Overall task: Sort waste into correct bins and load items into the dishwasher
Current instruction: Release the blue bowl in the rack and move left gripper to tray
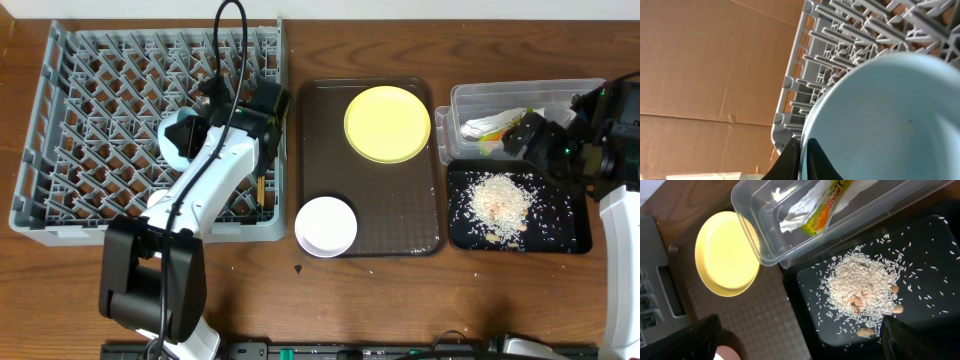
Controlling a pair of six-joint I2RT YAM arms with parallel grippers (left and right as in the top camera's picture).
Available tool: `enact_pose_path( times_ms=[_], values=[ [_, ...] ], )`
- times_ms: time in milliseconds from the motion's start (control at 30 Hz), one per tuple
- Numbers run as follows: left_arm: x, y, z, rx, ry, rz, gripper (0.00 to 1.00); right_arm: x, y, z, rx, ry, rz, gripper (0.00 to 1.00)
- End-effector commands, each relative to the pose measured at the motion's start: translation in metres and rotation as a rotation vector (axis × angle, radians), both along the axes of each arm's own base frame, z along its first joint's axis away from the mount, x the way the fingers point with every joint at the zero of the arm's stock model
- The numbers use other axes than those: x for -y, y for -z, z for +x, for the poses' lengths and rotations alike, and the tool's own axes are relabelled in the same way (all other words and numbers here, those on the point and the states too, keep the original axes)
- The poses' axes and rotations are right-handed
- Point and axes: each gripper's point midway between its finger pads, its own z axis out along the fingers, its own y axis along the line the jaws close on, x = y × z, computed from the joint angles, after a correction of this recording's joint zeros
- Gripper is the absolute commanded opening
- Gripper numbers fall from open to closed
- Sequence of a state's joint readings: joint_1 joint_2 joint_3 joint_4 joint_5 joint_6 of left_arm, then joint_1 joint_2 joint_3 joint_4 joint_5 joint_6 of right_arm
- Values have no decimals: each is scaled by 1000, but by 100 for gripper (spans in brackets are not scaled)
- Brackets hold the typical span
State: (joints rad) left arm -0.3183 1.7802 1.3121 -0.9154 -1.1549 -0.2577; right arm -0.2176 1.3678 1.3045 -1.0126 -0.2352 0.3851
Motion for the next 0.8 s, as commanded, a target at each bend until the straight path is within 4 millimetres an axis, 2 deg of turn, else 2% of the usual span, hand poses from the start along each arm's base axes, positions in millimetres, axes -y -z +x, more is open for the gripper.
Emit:
enact_pose_path(
  times_ms=[0,67,267,433,567,633,767],
  values=[
    [15,39,-10,-106,32,-115,8,1,-2,2,4,6,2,99],
    [22,47,-13,-129,49,-141,8,1,-2,2,4,6,2,99],
    [42,46,-12,-133,108,-128,12,1,-2,2,4,6,2,99],
    [58,46,-13,-137,152,-125,25,1,-2,2,4,6,2,99],
    [74,46,-12,-131,194,-127,43,1,-2,2,4,6,2,99],
    [88,45,-11,-121,231,-135,53,1,-2,2,4,6,2,99],
    [117,40,-8,-105,290,-234,57,1,-2,2,4,6,2,99]
  ],
)
